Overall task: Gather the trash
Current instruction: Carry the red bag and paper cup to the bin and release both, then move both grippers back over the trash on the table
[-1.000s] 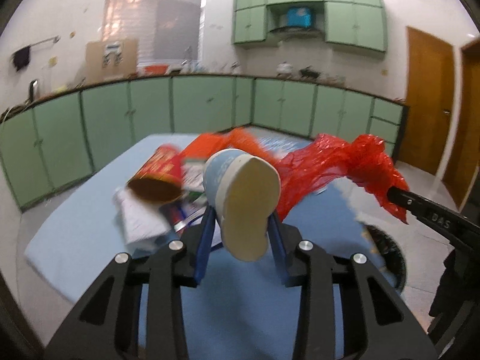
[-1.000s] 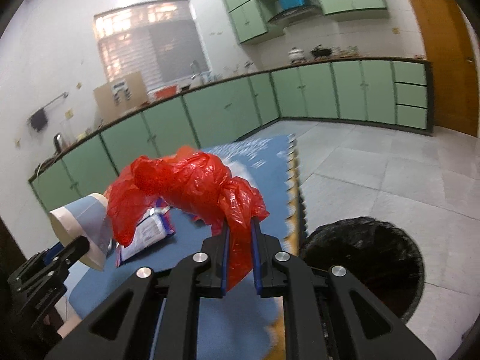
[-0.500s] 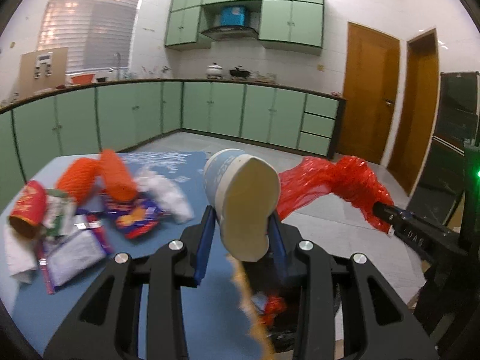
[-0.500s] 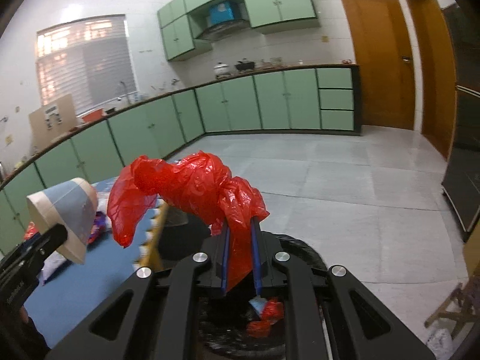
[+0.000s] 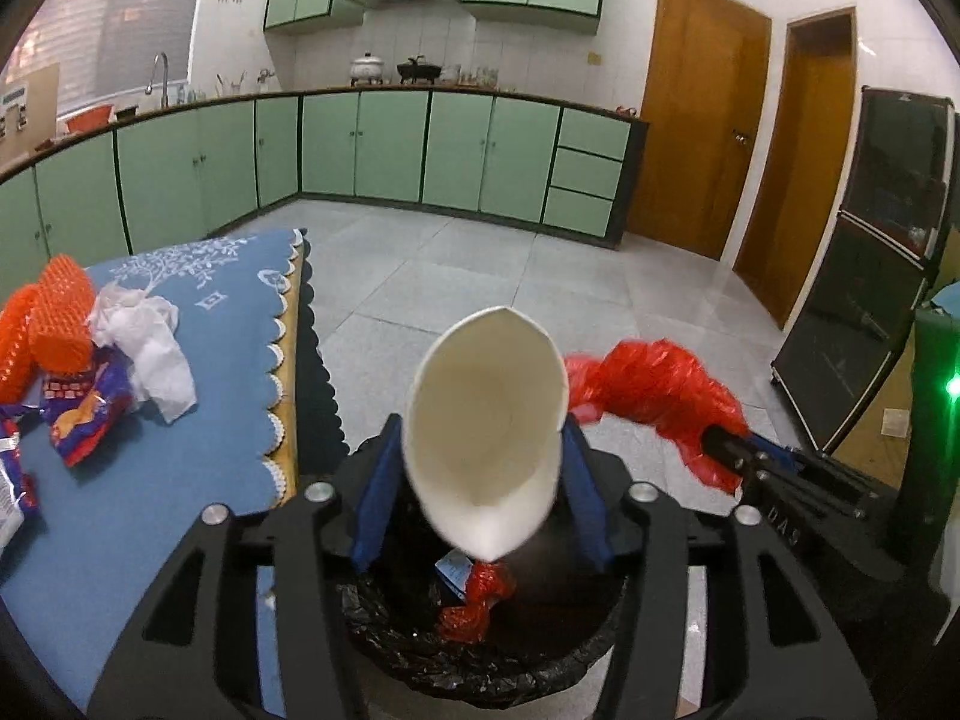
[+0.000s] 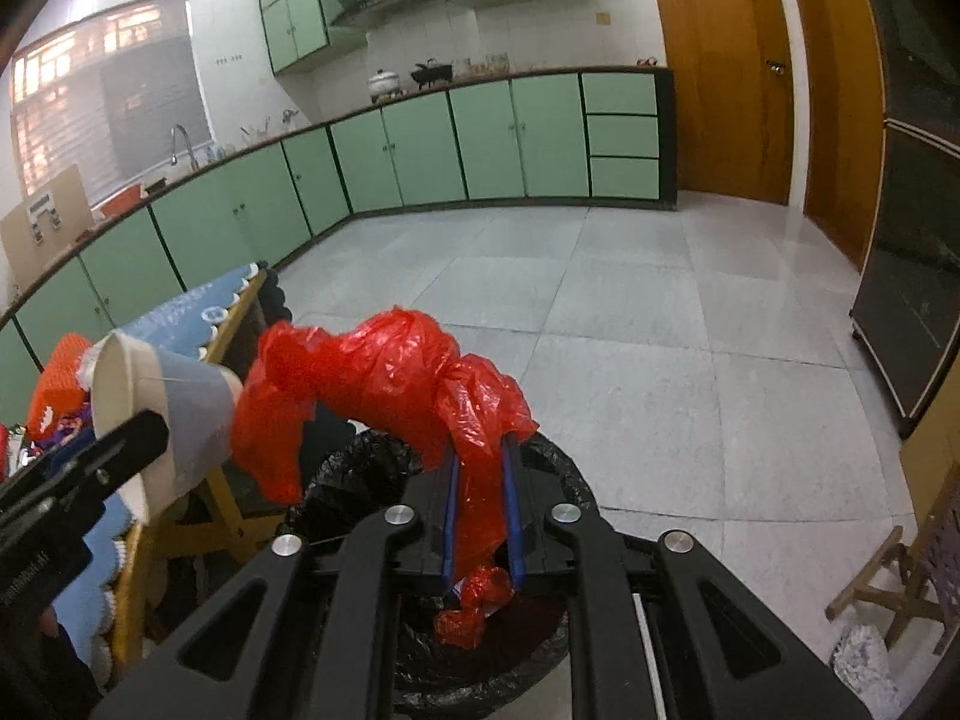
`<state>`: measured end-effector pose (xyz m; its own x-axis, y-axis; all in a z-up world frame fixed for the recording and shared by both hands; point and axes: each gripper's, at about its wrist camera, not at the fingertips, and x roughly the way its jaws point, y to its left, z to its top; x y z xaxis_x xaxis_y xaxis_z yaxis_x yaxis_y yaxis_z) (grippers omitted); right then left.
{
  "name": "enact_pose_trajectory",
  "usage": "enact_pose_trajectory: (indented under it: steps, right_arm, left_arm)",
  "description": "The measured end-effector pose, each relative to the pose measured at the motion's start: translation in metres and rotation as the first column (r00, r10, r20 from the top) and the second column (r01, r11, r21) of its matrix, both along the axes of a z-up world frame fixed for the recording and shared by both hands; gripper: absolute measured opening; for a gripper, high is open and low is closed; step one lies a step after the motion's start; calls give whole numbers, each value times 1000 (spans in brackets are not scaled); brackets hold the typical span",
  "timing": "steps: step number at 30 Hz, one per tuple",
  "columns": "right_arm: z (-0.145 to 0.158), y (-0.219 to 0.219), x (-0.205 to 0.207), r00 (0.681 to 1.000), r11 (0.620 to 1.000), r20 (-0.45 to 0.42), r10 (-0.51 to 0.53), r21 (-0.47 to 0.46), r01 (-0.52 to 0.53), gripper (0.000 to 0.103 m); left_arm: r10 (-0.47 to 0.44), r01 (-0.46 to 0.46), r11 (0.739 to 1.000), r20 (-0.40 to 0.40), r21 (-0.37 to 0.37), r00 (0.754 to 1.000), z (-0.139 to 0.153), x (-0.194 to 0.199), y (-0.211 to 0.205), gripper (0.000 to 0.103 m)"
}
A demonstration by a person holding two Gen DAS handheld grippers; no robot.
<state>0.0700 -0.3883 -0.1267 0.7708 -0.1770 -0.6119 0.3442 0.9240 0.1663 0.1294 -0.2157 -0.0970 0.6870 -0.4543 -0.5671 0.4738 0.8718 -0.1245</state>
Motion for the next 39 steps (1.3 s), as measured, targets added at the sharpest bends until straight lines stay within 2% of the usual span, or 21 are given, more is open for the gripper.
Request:
enact_pose_trajectory:
  steps: [2,6,12,14,15,22,27,34,39]
  right_arm:
    - [-2,-2,3,1000,1000,0,9,15,-9,22]
    - [0,-1,1,1000,999,17,20,30,-21,41]
    - [9,0,-3,999,999,36,21,25,-22,49]
    - [14,-1,-4,999,1000,48,17,19,-18,53]
    - [17,0,-6,998,1000,56,15,16,-16,55]
    - [36,1,-19,995,1000,100,-6,9,5,56]
    - [42,1,-24,993,1000,115,-5,16,3,57]
    - [53,21,-30,986,999,162,33,16,-36,62]
    - [65,59,-27,975,995,203,95,13,-99,78]
  left_arm:
    - [6,-6,1000,12,-1,1000,4,3,2,56]
    - [9,-8,1000,47,-6,999,13,4,5,61]
    - [33,-31,999,48,-39,998,25,4,17,63]
    - [25,-22,998,36,-64,999,30,6,23,70]
    - [12,-10,997,27,-73,1000,30,8,25,78]
    - [3,-3,995,6,-96,1000,33,19,25,79]
    - [17,-15,994,26,-104,1000,44,16,29,80]
    - [96,-88,992,95,-90,991,59,-11,75,83]
    - [205,-197,978,138,-69,969,65,-29,133,86]
